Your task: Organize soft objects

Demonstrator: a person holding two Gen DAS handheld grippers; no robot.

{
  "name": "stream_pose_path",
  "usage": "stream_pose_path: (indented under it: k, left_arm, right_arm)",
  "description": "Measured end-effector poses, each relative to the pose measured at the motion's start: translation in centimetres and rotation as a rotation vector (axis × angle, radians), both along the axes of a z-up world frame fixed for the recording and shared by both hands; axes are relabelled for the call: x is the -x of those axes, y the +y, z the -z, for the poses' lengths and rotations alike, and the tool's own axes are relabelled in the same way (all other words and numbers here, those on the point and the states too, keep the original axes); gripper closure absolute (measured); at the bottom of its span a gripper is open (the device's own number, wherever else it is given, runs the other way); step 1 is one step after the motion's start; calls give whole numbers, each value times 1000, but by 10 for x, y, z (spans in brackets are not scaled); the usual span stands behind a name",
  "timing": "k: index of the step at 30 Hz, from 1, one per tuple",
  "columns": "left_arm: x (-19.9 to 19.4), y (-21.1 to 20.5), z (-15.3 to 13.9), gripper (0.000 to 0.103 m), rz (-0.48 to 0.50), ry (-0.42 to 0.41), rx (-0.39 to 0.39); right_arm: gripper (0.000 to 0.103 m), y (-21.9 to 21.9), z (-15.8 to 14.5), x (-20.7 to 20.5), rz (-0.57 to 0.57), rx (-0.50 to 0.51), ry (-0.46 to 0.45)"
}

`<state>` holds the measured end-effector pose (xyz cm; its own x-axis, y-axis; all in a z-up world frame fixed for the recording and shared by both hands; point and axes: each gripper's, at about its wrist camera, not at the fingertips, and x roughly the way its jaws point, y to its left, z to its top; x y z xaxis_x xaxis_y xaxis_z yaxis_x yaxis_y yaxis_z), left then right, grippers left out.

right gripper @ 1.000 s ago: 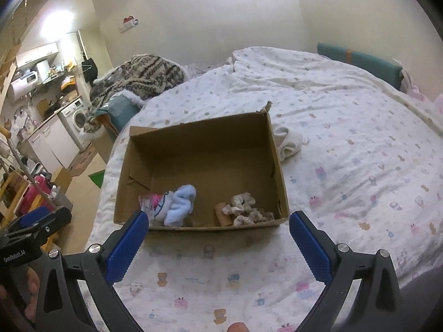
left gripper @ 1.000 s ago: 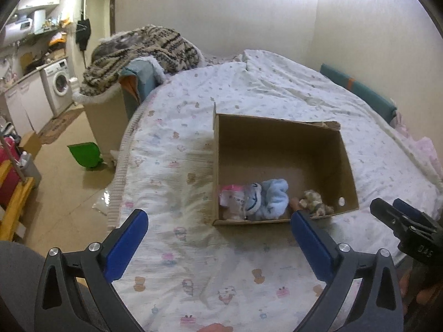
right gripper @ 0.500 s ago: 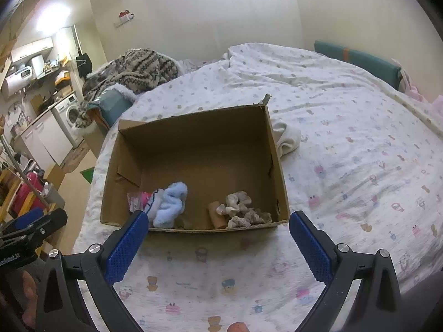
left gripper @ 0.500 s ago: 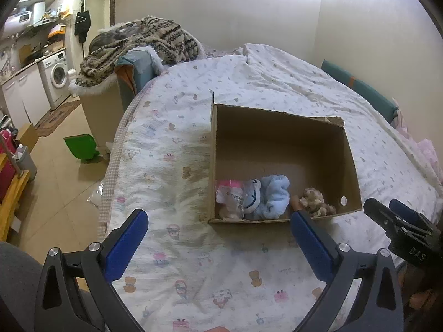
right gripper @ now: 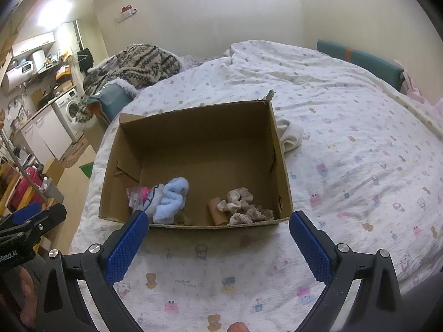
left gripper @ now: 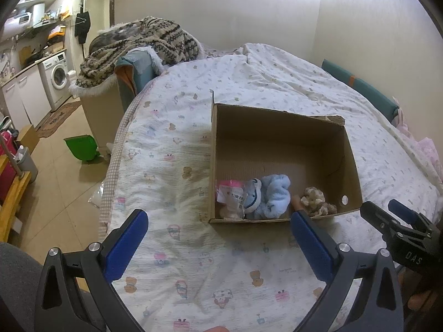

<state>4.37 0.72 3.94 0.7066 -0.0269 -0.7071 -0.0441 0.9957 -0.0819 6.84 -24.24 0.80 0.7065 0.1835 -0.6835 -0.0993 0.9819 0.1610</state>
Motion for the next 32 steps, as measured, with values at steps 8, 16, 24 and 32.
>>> stream_pose_path:
  k: [8, 16, 24, 32]
  left_arm:
    - [0, 2, 3, 1, 3, 8, 4]
    - [0, 3, 6, 1, 3, 18, -2]
    - [-2, 2, 9, 1, 6, 27, -5]
    - [-1, 4, 11, 1, -7, 24, 4]
  right_arm:
    - [0, -1, 2, -1, 4, -5, 13]
    - [0, -4, 2, -3, 2, -8, 13]
    - [0, -5, 2, -3, 10, -13, 12]
    - [0, -5, 1, -4, 7, -12, 7]
